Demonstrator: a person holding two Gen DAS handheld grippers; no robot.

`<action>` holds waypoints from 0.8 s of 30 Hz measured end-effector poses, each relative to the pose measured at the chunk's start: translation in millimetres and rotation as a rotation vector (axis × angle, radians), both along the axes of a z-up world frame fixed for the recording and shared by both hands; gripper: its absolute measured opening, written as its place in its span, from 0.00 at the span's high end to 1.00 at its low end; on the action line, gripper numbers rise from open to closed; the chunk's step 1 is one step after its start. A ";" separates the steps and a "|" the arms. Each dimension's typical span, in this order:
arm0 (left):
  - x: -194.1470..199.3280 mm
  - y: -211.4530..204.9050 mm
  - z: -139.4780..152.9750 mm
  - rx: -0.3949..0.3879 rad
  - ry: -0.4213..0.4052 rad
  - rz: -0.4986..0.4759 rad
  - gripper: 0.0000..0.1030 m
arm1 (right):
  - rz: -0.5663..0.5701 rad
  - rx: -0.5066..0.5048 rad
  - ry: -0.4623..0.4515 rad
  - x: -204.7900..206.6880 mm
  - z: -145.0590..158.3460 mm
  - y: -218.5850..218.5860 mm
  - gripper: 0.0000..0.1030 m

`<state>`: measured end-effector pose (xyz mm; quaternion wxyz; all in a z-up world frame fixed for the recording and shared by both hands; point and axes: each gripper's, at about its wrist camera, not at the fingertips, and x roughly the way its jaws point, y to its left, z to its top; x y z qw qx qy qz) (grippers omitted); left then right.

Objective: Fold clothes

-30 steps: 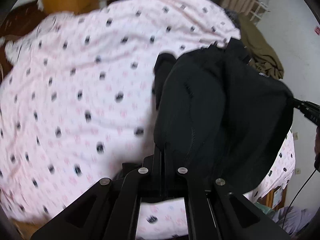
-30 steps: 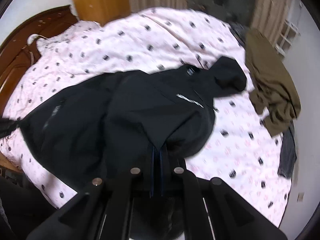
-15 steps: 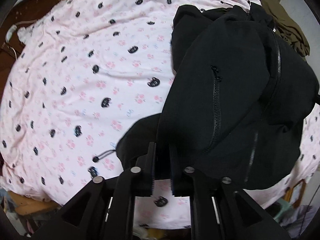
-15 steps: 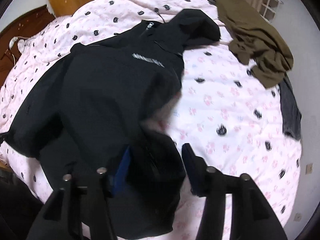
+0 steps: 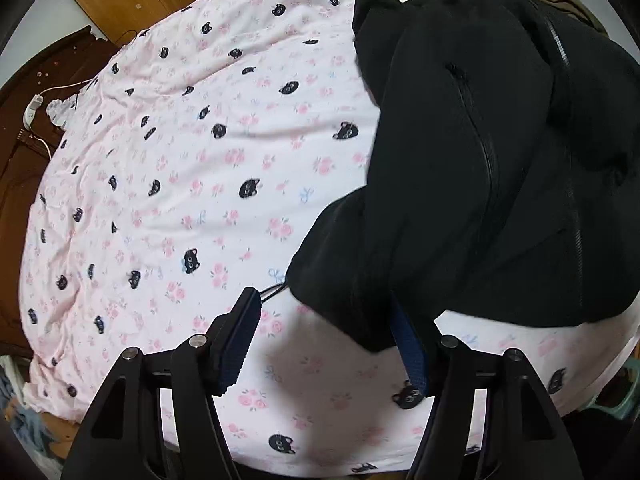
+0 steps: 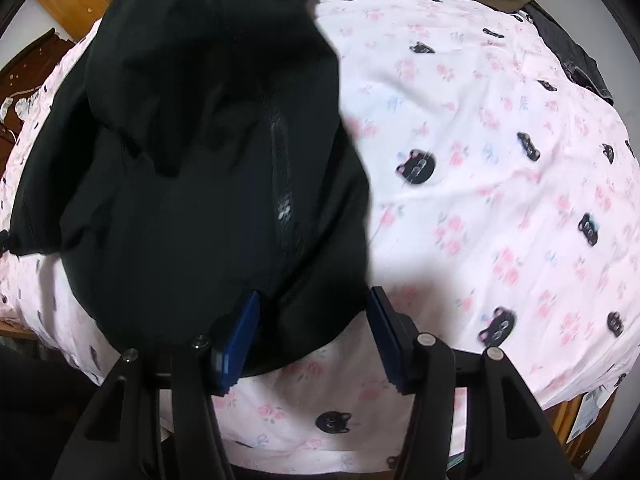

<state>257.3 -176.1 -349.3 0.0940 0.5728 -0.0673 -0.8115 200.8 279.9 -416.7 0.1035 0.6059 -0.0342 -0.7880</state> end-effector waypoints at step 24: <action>6.1 29.9 -62.9 -0.103 0.035 -0.287 0.39 | -0.168 -0.022 -0.003 -2.9 -18.3 -25.2 0.56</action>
